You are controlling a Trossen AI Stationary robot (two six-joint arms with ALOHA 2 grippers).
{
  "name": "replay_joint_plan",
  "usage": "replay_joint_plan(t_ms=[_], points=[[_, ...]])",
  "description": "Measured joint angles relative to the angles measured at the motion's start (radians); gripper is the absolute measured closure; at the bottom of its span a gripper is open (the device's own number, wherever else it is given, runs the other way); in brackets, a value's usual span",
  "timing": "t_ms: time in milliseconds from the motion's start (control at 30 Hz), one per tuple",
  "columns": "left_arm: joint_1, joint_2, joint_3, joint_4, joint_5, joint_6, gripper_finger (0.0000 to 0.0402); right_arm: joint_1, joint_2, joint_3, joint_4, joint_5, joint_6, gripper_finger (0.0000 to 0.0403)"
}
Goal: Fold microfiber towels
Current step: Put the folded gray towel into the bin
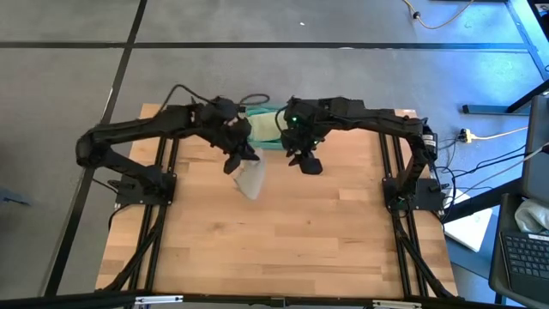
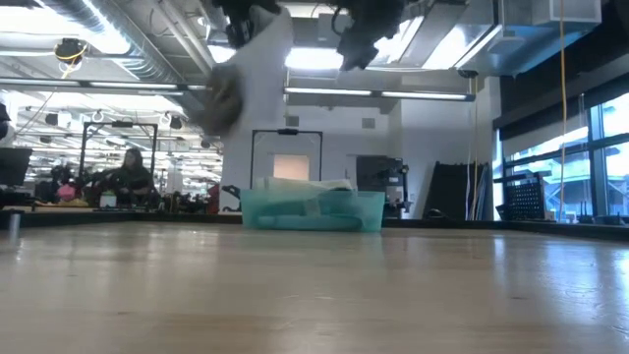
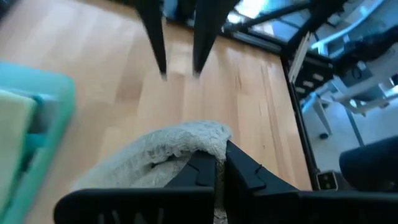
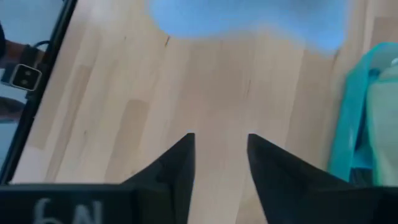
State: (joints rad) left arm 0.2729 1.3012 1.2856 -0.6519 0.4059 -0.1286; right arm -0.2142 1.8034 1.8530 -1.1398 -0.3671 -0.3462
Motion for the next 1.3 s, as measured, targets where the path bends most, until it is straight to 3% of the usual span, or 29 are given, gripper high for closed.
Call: replay_joint_plan(t_ms=[200,333,433,600,733,1100,1300], points=[[0.031,-0.002,0.150,-0.214,0.002,0.054,0.0401,-0.004,0.001,-0.079,0.121,0.008,0.035,0.0296],[0.024,0.000,0.188,-0.391,0.042,0.101,0.0401,-0.018,0.002,-0.017,0.197,0.010,0.037,0.0277],[0.010,0.001,0.189,-0.453,0.099,0.110,0.0401,-0.021,0.001,0.049,0.346,-0.046,0.006,0.0248],[-0.026,0.001,0.193,-0.440,0.161,0.061,0.0401,0.011,0.012,0.048,0.613,-0.076,0.002,0.0192],[-0.060,0.002,0.242,-0.440,0.186,-0.010,0.0401,0.047,0.081,0.037,0.638,-0.122,0.013,0.0164],[-0.188,0.001,0.350,-0.456,0.196,-0.161,0.0401,0.102,0.138,0.039,0.908,-0.225,0.054,0.0158],[-0.211,0.001,0.350,-0.425,0.177,-0.205,0.0401,0.101,0.167,0.040,0.896,-0.299,0.077,0.0158]])
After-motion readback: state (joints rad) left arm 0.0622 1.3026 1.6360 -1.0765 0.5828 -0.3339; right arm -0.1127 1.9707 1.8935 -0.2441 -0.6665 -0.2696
